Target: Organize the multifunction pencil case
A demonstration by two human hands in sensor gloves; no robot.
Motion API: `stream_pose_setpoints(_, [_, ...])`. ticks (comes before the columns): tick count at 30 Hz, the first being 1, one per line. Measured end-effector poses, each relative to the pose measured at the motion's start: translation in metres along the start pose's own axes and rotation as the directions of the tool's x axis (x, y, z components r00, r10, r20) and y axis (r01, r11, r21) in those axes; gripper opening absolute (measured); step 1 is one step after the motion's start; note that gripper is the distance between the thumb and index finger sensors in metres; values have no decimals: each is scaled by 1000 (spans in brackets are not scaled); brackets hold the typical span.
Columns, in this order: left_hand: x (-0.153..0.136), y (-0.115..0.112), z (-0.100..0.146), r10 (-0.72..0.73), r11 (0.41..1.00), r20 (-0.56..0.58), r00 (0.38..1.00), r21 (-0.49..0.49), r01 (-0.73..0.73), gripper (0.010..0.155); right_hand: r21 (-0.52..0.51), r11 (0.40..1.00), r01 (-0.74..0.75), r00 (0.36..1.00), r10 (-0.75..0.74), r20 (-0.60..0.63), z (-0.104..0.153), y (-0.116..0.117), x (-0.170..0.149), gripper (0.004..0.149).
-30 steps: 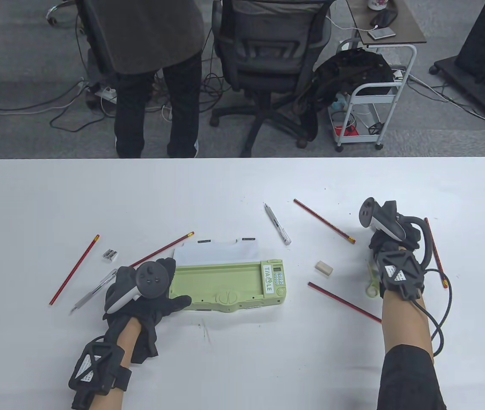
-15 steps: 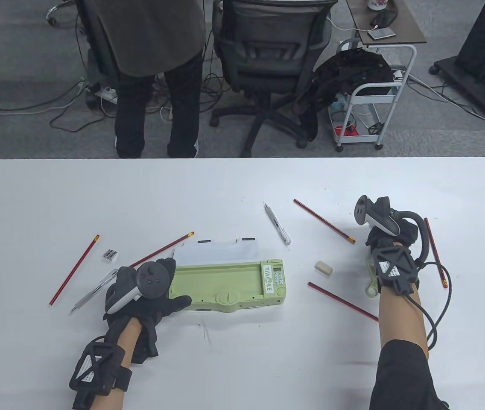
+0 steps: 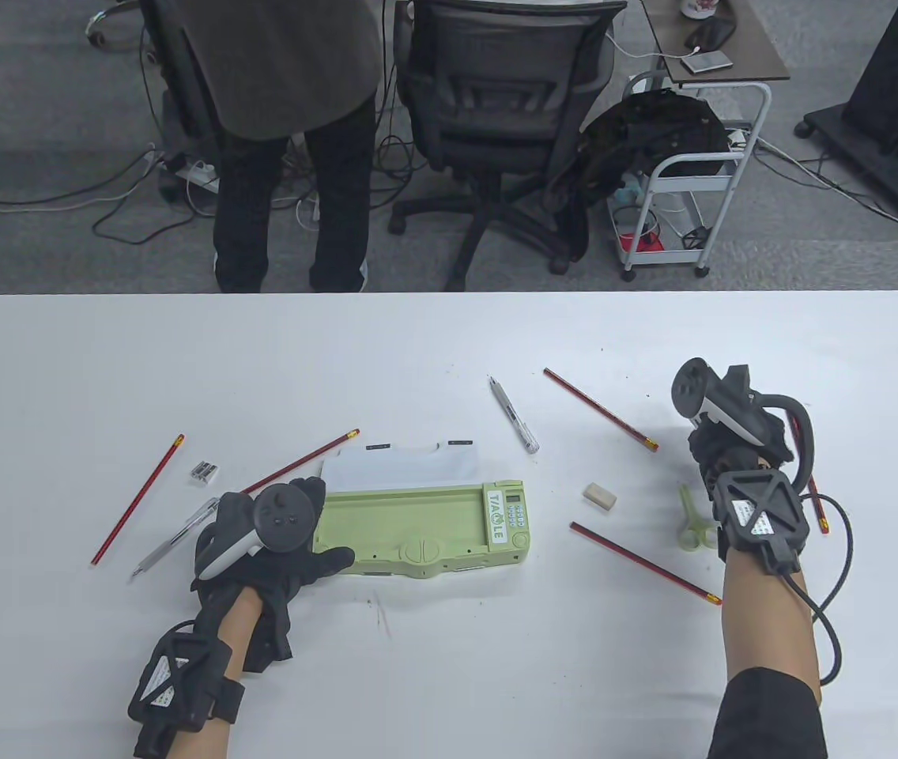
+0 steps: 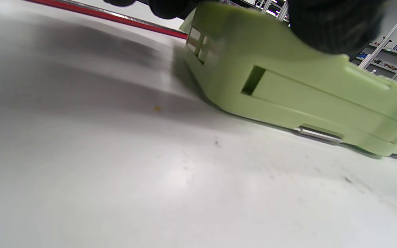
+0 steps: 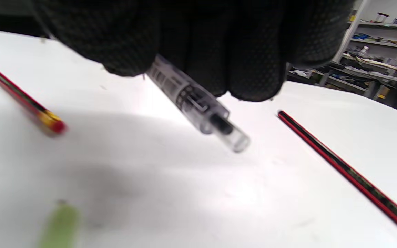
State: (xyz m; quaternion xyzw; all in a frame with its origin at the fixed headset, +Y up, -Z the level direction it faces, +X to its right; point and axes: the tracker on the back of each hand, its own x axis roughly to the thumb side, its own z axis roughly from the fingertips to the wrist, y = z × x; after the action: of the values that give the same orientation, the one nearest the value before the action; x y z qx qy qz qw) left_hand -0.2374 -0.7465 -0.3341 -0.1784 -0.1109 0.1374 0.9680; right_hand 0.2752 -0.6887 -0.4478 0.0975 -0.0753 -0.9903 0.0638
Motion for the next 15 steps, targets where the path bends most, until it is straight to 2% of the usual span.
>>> stream_pose_setpoints(7, [0, 0, 0, 5, 1000, 4, 1000, 3, -5, 103, -83, 994, 75, 972, -54, 228, 51, -36, 53, 45])
stream_pose_setpoints(15, [0, 1, -1, -8, 1000, 7, 1000, 2, 8, 103, -126, 987, 99, 861, -21, 508, 102, -51, 155, 44])
